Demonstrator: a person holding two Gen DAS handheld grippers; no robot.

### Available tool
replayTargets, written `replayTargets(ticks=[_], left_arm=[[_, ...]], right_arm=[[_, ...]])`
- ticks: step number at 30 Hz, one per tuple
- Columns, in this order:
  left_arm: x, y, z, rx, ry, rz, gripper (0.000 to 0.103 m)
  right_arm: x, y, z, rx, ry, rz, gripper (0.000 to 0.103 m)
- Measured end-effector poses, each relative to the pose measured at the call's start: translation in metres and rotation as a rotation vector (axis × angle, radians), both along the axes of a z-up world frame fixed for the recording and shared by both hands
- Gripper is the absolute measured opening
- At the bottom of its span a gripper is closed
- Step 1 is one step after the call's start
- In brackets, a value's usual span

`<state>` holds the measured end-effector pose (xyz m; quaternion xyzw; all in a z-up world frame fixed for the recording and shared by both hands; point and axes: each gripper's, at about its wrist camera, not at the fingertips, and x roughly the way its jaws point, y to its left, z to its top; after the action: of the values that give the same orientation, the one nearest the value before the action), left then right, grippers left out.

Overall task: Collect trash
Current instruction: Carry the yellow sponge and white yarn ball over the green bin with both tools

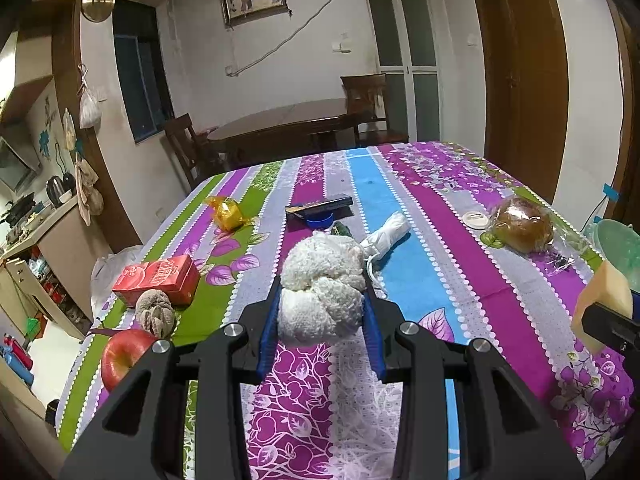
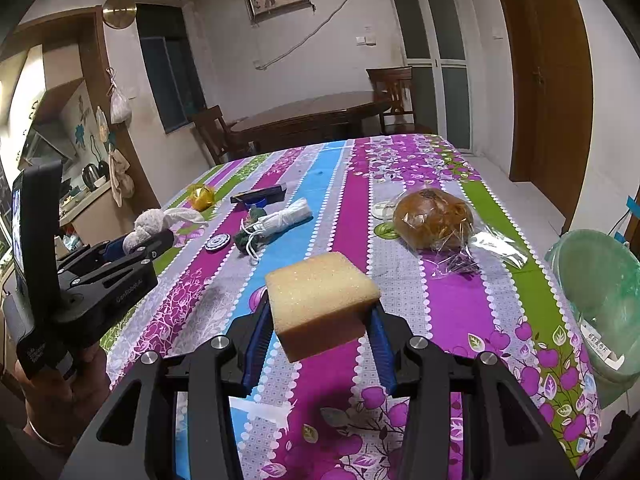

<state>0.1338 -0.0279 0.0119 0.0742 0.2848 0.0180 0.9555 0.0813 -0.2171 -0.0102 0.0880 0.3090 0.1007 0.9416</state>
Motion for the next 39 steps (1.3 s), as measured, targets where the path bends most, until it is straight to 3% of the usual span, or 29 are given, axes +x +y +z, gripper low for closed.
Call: replayTargets(ticks=[9,16,27,33,39], left_arm=[[0.002,-0.009,0.003,0.006,-0.012,-0.02,0.034],[0.01,-0.048,0.017,0.02,-0.032,-0.123,0.034],[0.015,-0.182,0.035,0.052,-0.065,-0.411,0.034],[0.015,-0.259,0.033,0.079,-0.07,-0.556,0.034],[0.015,-0.31,0.025,0.094,-0.054,-0.654,0.034]], right_arm=[[-0.004,-0.011,0.006,-0.019,-0.02,-0.021,0.046],[-0.013,-0.061,0.026,-0.012,-0.054,-0.107,0.046],[-0.035,-0.183,0.054,-0.08,-0.064,-0.327,0.046],[-0.046,-0.255,0.055,-0.134,-0.004,-0.438,0.046],[-0.053,-0.316,0.045,-0.129,0.076,-0.515,0.046]])
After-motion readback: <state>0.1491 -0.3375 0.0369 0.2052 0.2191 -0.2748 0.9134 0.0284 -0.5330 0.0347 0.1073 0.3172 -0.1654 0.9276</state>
